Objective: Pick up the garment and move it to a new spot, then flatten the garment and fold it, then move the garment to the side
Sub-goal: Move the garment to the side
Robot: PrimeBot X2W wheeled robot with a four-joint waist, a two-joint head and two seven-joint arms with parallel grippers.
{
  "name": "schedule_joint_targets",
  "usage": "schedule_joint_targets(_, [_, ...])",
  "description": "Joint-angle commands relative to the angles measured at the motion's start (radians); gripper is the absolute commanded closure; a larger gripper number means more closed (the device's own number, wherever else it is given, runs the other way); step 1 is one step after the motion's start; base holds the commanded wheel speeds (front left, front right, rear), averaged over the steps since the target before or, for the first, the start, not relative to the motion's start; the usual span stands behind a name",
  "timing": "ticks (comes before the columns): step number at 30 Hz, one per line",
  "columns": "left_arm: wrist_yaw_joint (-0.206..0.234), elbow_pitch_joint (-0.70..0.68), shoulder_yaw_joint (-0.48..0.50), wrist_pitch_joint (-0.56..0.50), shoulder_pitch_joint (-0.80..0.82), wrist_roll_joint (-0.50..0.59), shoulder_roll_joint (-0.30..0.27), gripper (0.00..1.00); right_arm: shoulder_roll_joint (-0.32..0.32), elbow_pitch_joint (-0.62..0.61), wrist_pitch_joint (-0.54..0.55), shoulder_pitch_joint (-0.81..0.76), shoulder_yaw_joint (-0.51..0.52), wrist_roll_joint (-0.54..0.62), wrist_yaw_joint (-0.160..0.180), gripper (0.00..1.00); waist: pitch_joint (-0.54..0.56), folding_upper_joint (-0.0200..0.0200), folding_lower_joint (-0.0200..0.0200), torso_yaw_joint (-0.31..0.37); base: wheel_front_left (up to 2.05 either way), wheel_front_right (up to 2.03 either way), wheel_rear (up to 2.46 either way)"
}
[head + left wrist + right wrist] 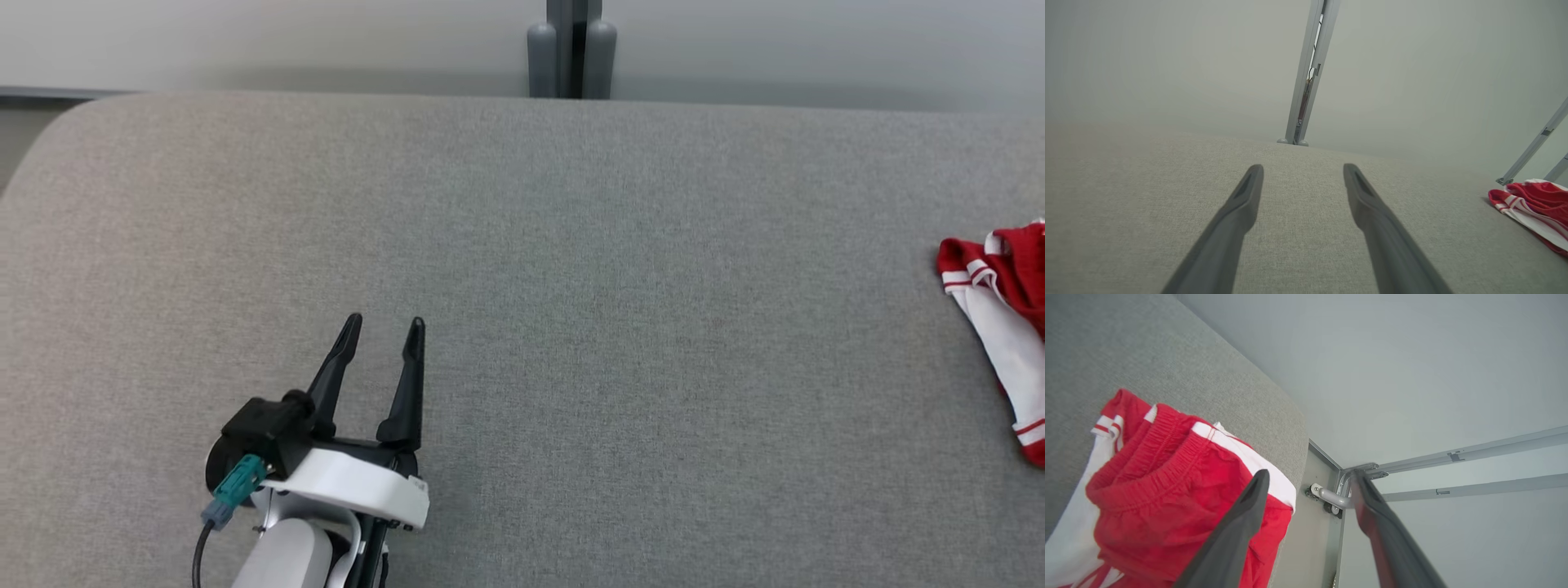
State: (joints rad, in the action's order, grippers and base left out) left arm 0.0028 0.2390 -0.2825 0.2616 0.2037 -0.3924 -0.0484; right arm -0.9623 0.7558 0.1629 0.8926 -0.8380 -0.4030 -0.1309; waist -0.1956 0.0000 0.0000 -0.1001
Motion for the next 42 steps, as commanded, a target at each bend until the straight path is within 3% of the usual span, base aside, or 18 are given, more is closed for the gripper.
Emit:
schedule_joint_targets(1, [0.0, 0.0, 0.011, 0.003, -0.013, -0.002, -0.005, 0.0, 0.01, -0.016, -0.019, 0.008, 0.013, 0.006, 0.0, 0.0, 0.029, 0.0, 0.0, -0.006, 0.0, 0.0, 0.0])
schedule_joint_targets(6, [-0.006, -0.006, 0.046, 0.003, -0.052, 0.015, -0.005, 0.0, 0.087, -0.079, -0.147, -0.02, 0.108, 0.0, 0.0, 0.0, 0.083, 0.0, 0.0, 0.002, 0.0, 0.0, 0.0])
schedule_joint_targets(14, [-0.021, -0.023, 0.099, 0.003, -0.099, 0.048, -0.004, 0.0, 0.337, -0.123, -0.407, -0.138, 0.32, 0.031, 0.0, 0.0, 0.167, 0.0, 0.0, 0.032, 0.0, 0.0, 0.0])
schedule_joint_targets(17, [-0.027, -0.036, 0.113, 0.003, -0.113, 0.062, -0.005, 0.0, 0.432, -0.176, -0.428, -0.219, 0.427, 0.069, 0.0, 0.0, 0.191, 0.0, 0.0, 0.036, 0.0, 0.0, 0.0])
schedule_joint_targets(20, [-0.029, -0.048, 0.125, 0.003, -0.123, 0.069, -0.005, 0.0, 0.554, -0.316, -0.428, -0.338, 0.586, 0.103, 0.0, 0.0, 0.206, 0.0, 0.0, 0.036, 0.0, 0.0, 0.0])
schedule_joint_targets(24, [-0.02, -0.066, 0.137, 0.003, -0.141, 0.071, -0.004, 0.0, 0.693, -0.499, -0.427, -0.508, 0.724, 0.196, 0.0, 0.0, 0.217, 0.0, 0.0, 0.036, 0.0, 0.0, 0.0])
schedule_joint_targets(30, [-0.002, -0.092, 0.153, 0.003, -0.166, 0.067, -0.005, 0.0, 0.837, -0.607, -0.427, -0.696, 0.805, 0.297, 0.0, 0.0, 0.226, 0.0, 0.0, 0.026, 0.0, 0.0, 0.0])
schedule_joint_targets(35, [0.011, -0.097, 0.16, 0.003, -0.189, 0.071, -0.004, 0.0, 0.89, -0.604, -0.427, -0.789, 0.833, 0.34, 0.0, 0.0, 0.232, 0.0, 0.0, 0.014, 0.0, 0.0, 0.0])
schedule_joint_targets(42, [0.018, -0.097, 0.145, 0.003, -0.211, 0.118, -0.005, 0.0, 0.907, -0.555, -0.427, -0.841, 0.819, 0.361, 0.0, 0.0, 0.234, 0.0, 0.0, -0.001, 0.0, 0.0, 0.0])
